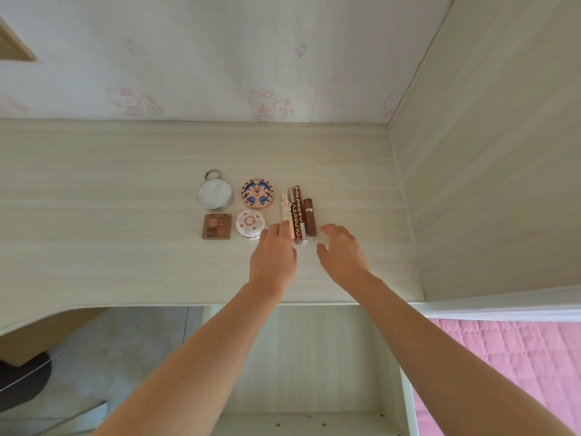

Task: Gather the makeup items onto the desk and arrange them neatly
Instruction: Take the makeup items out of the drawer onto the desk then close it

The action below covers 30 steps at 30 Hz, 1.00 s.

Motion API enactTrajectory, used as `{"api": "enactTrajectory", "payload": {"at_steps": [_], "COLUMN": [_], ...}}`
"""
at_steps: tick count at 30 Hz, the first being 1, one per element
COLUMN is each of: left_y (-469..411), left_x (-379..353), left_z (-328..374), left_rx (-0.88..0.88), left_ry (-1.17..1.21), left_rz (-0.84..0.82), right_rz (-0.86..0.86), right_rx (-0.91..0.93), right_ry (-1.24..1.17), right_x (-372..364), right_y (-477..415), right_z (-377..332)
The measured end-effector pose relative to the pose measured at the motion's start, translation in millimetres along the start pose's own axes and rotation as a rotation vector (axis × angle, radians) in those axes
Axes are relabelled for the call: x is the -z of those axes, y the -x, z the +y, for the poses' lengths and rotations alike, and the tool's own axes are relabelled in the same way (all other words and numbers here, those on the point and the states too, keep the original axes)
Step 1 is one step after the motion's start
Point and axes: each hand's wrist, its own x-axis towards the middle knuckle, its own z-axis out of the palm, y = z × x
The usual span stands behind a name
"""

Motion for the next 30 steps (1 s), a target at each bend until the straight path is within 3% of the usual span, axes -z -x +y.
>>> {"api": "enactTrajectory", "payload": {"at_steps": [4, 11, 21, 30], "left_y": [43.4, 123.3, 244.4, 301.2], "left_x": [-3.0, -16.8, -58.5, -85.4], "left_z": [-9.4, -34.8, -74.3, -93.5], "left_rx": [-0.047, -0.024, 0.044, -0.027], "left_ry": [-0.091, -0.041, -0.019, -0.043], "left_rz": [0.043, 0.111, -0.291, -0.448], "right_rz": [-0.018, -0.032, -0.286, -0.616], "right_rx": [0.057, 0.23, 0.223, 0.168], "right_ry": [0.041, 0.046, 0.07, 0.154], "right_x": [-4.5, -25.0, -80.5, -118.5], "right_y": [35.4, 114.2, 212.6, 263.7], "right_z": [16.9, 47.3, 82.1, 108.1]}}
